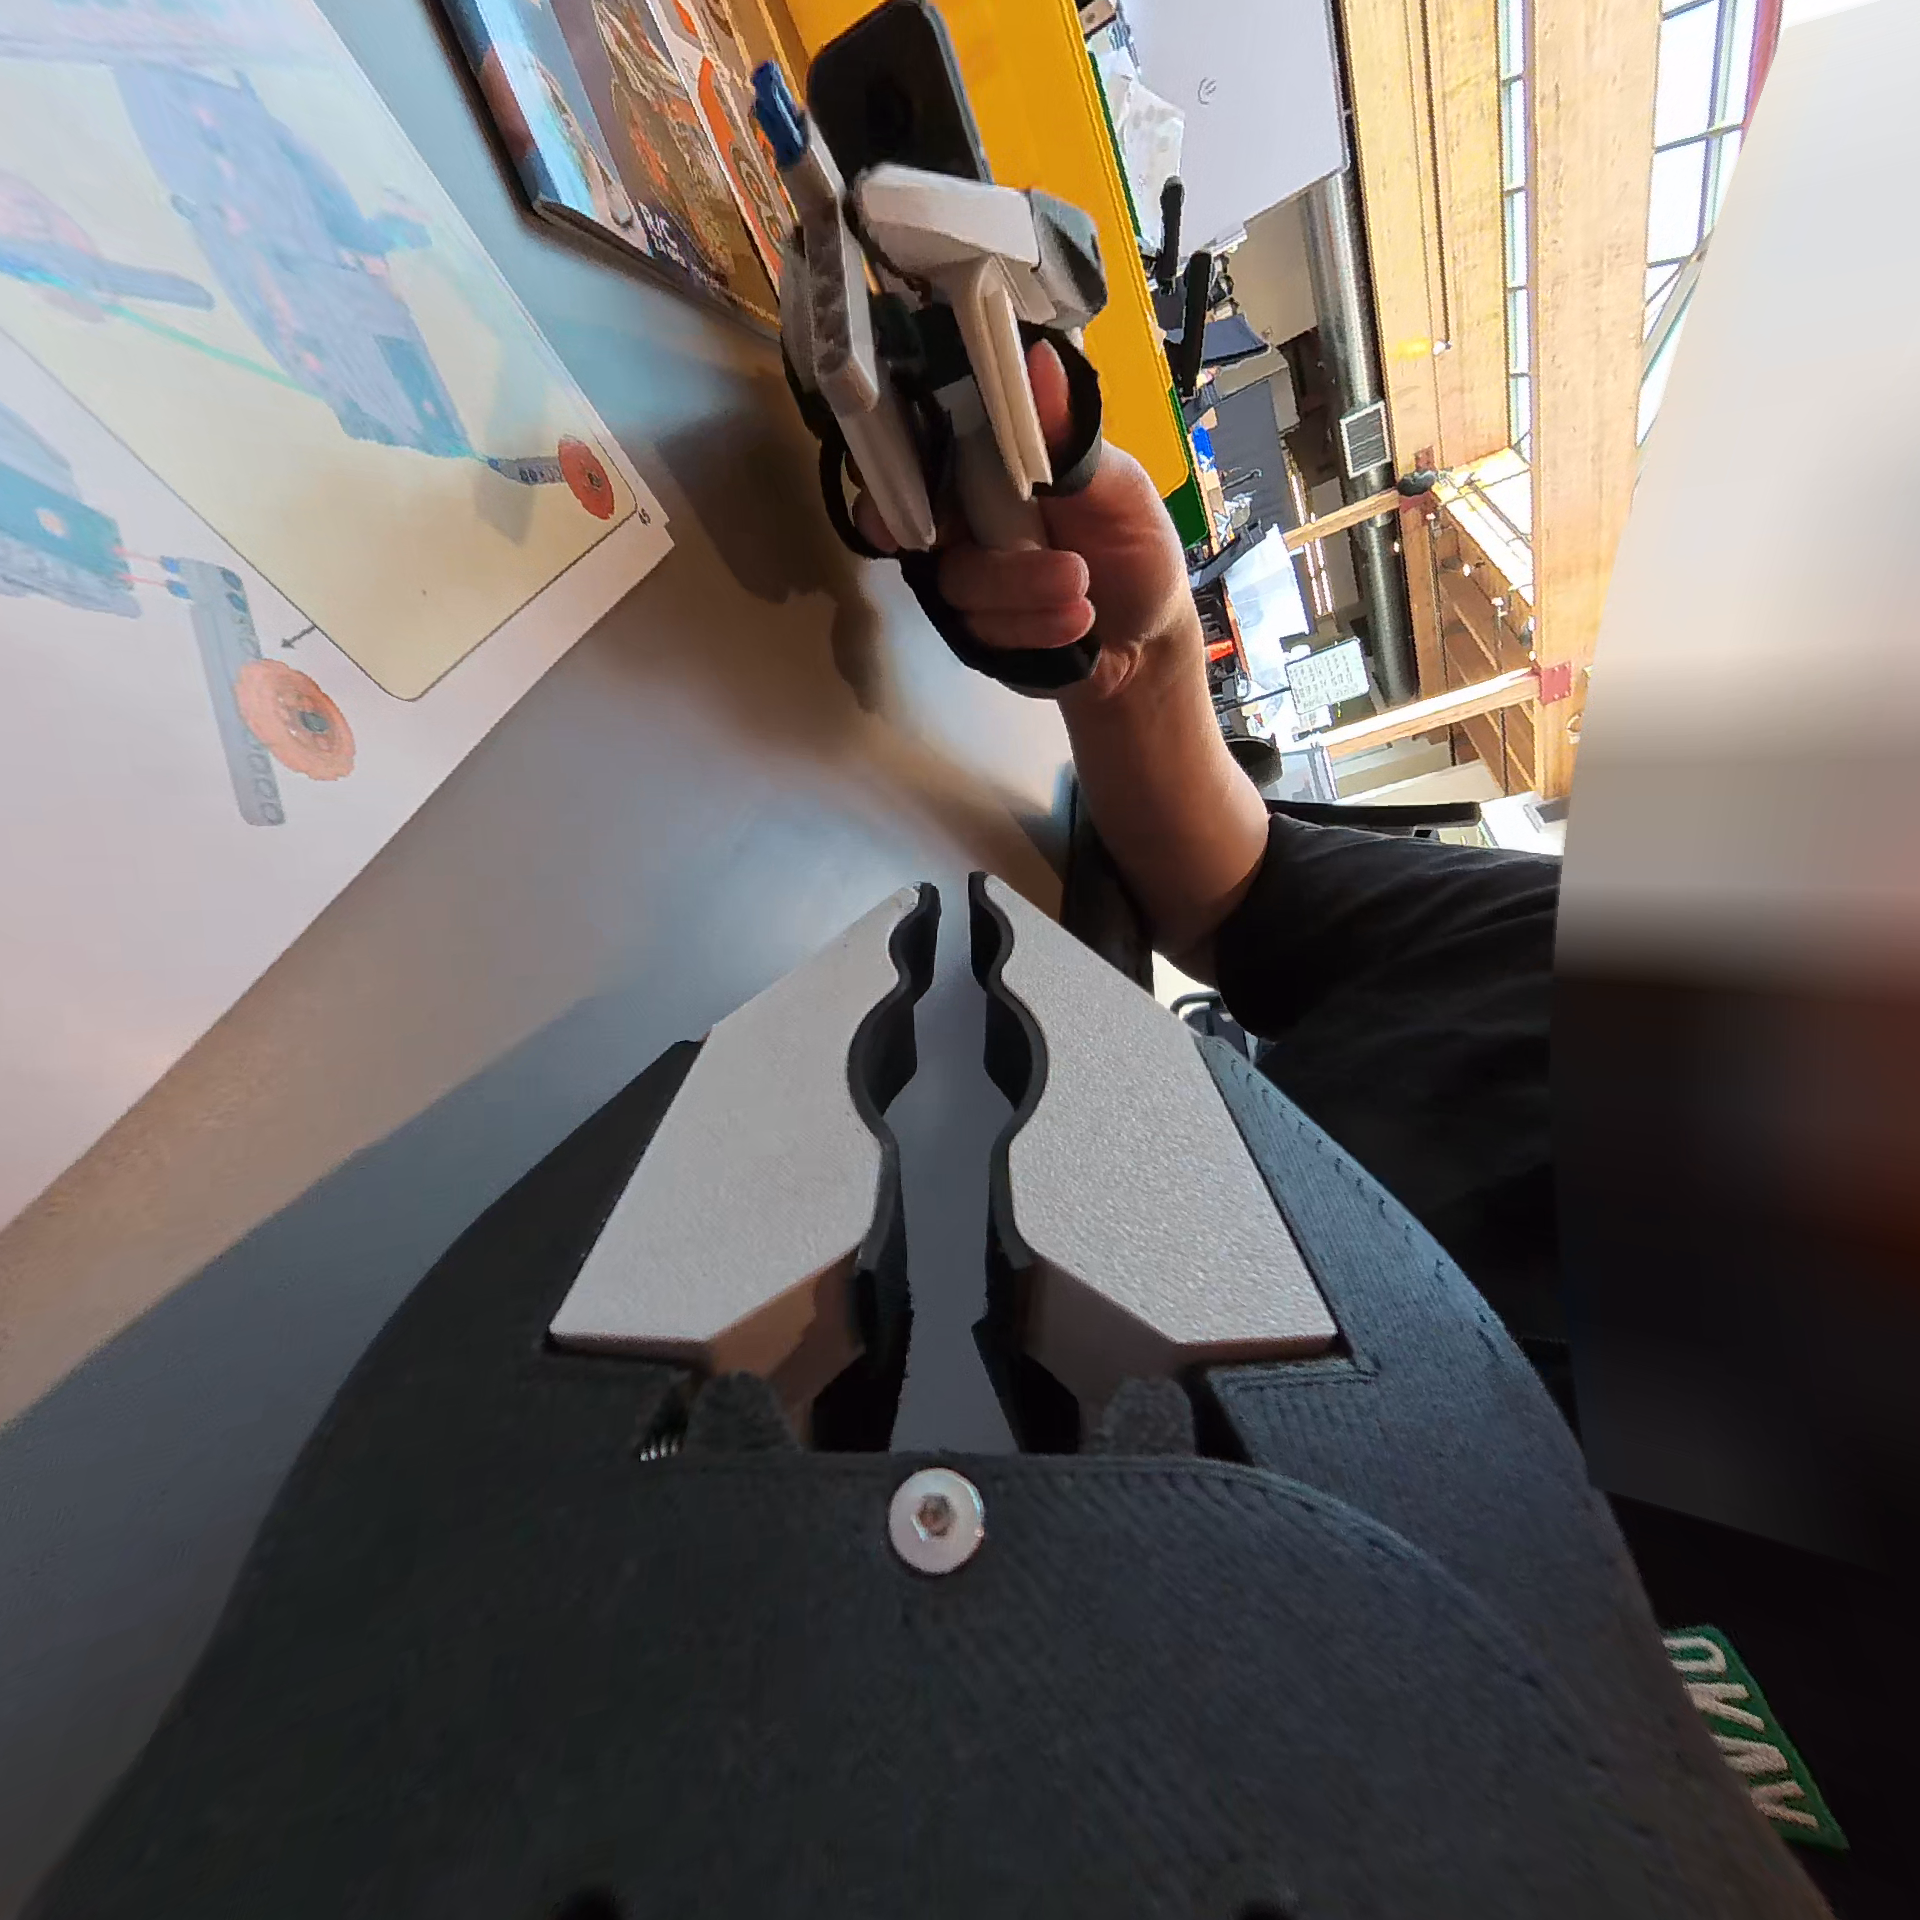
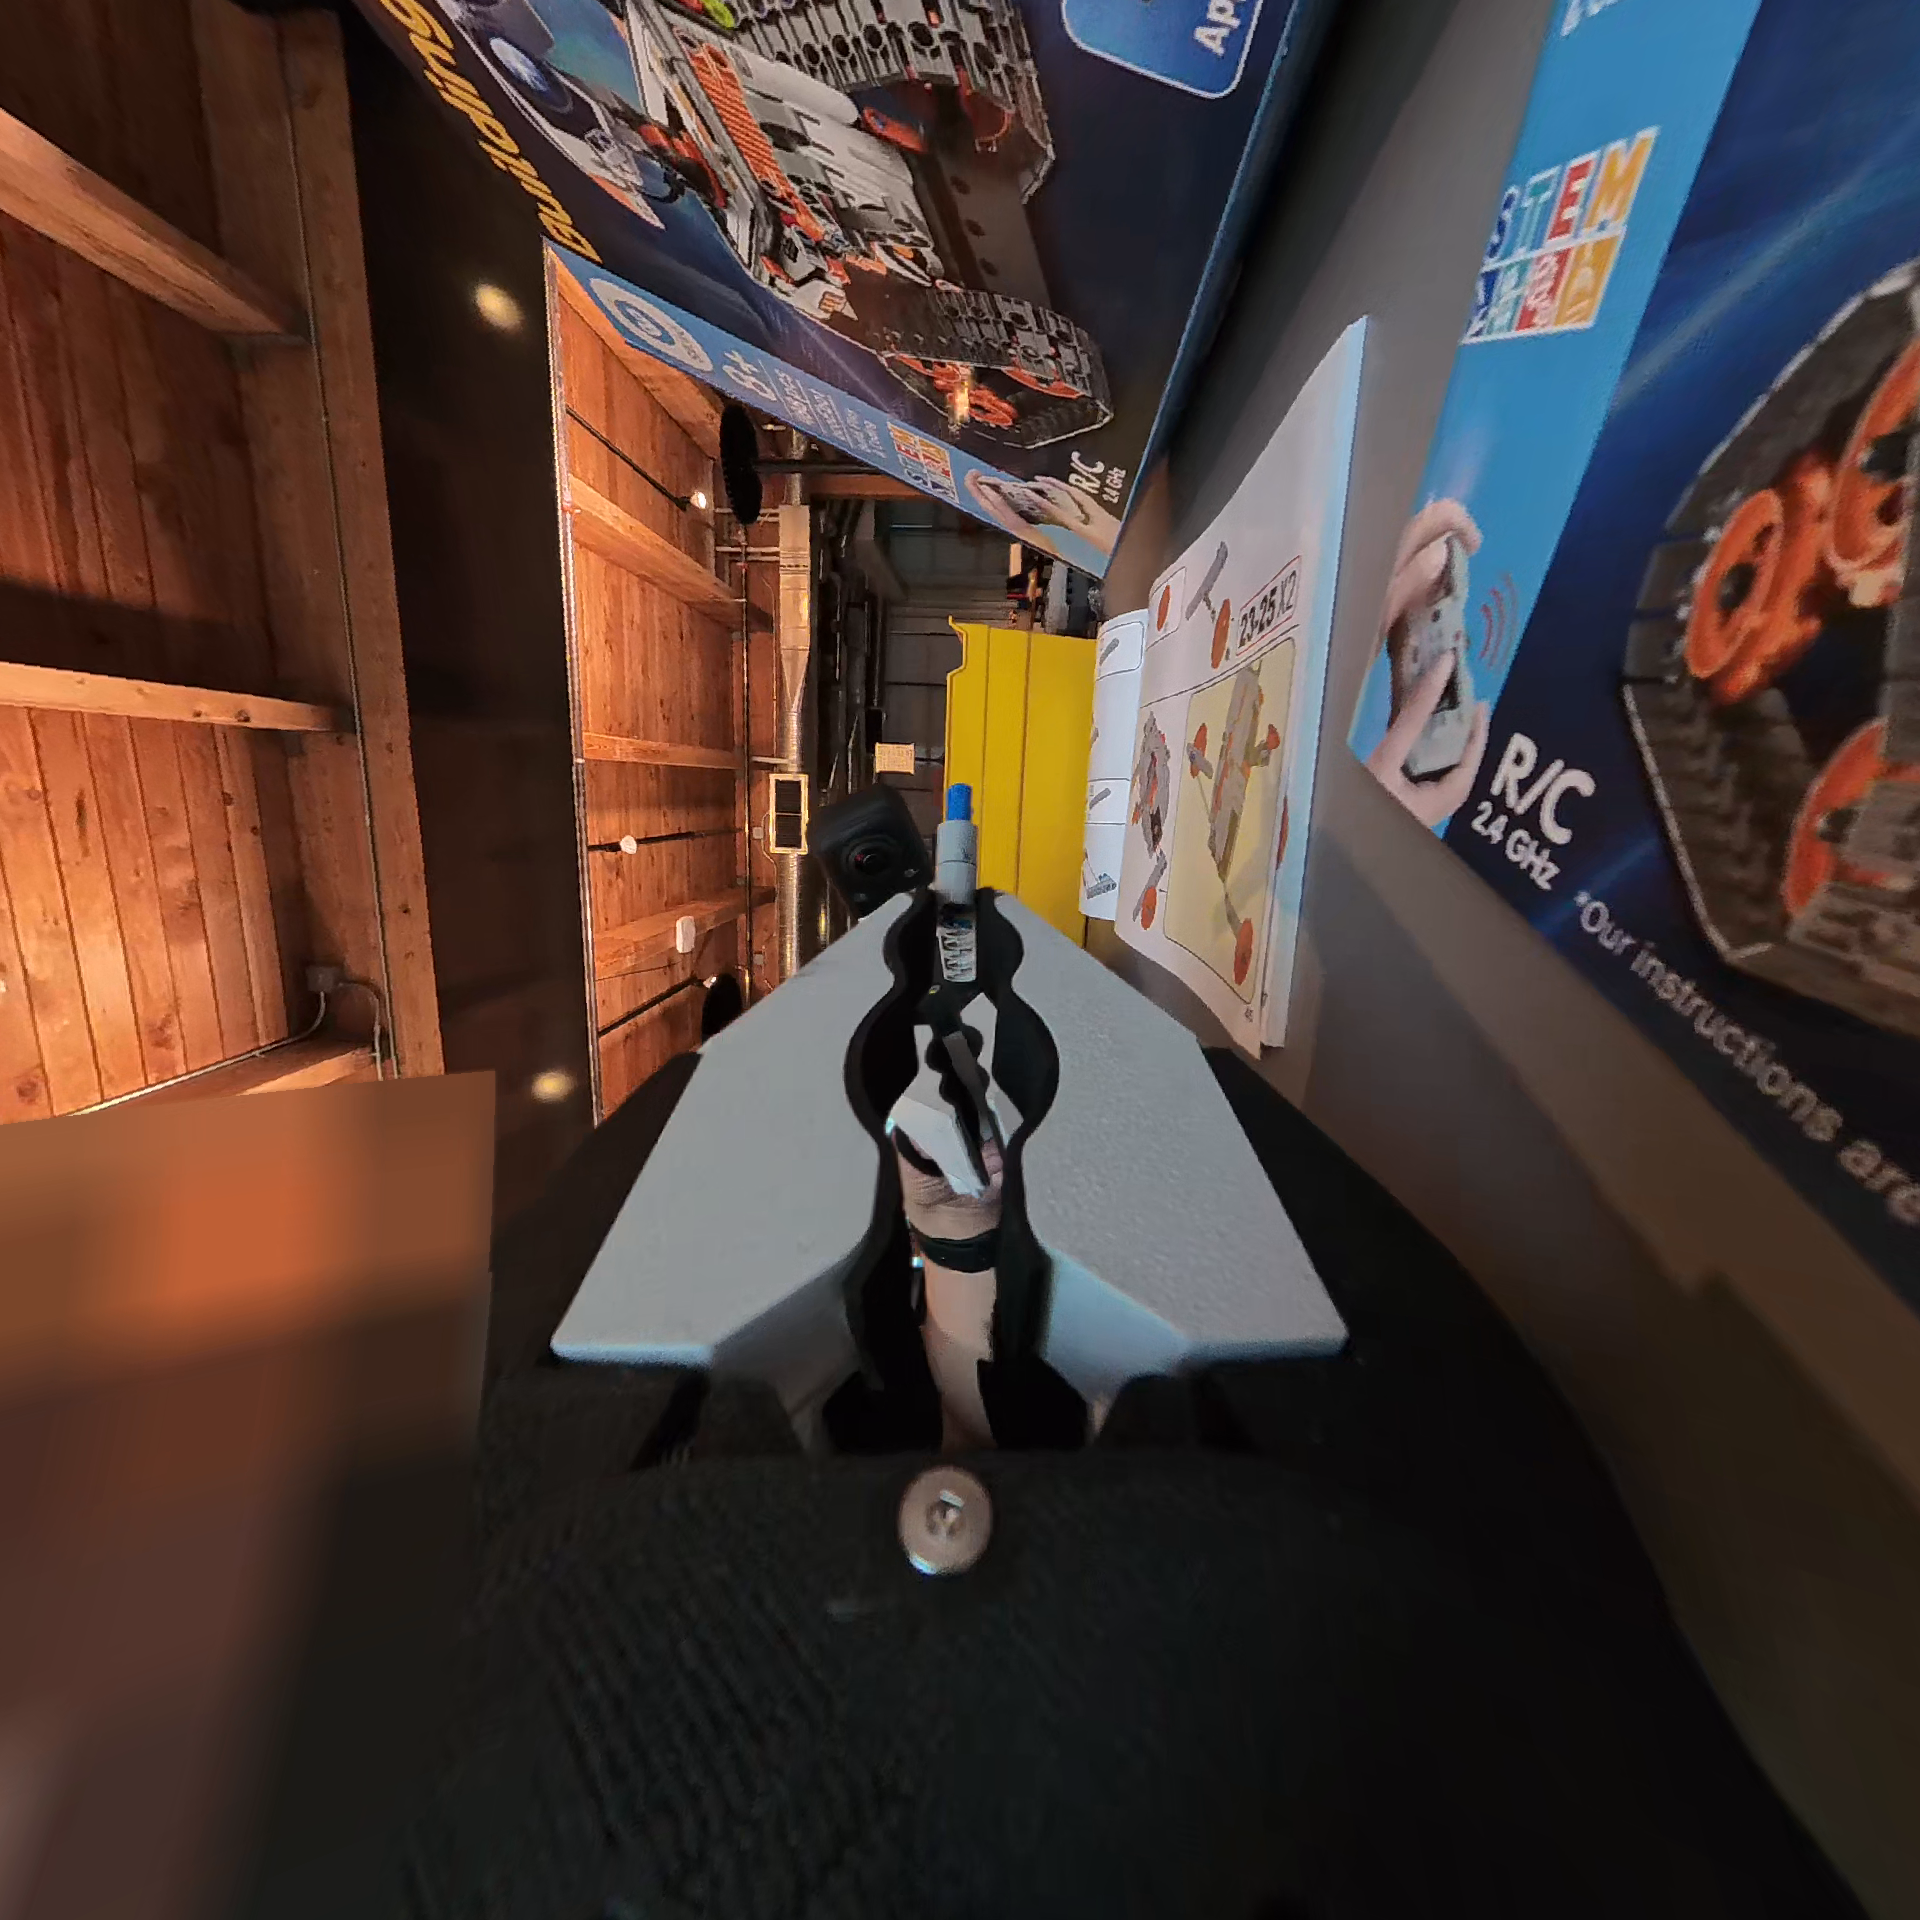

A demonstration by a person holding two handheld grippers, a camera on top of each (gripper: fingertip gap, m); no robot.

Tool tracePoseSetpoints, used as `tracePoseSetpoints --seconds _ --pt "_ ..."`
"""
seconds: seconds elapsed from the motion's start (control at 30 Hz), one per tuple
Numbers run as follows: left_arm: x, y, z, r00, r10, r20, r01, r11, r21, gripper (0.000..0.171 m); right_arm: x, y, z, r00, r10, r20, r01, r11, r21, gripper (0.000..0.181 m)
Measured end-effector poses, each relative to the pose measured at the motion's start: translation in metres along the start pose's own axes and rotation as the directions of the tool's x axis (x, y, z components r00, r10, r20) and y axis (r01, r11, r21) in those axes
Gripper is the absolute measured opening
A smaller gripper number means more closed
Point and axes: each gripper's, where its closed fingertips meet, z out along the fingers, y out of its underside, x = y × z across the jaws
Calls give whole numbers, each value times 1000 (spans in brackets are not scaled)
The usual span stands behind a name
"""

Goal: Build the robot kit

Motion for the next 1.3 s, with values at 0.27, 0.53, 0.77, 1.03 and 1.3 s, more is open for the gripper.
tracePoseSetpoints --seconds 0.27,0.53,0.77,1.03,1.3 --pt "-3 -34 -6 891 325 318 -377 919 117 32 -4 39 22 997 80 18 -78 992 -102 5" --pt "-2 -33 -2 756 483 442 -544 839 16 9 -6 61 32 992 118 35 -111 979 -168 6" --pt "2 -34 -6 871 364 330 -420 901 113 6 -16 61 31 995 64 79 -47 979 -200 18" --pt "-6 -31 -7 821 408 399 -462 886 46 6 -13 58 30 994 79 80 -62 978 -197 19" --pt "-15 -27 -6 692 518 503 -552 828 -94 6 -3 57 29 1000 16 25 -10 979 -203 15"
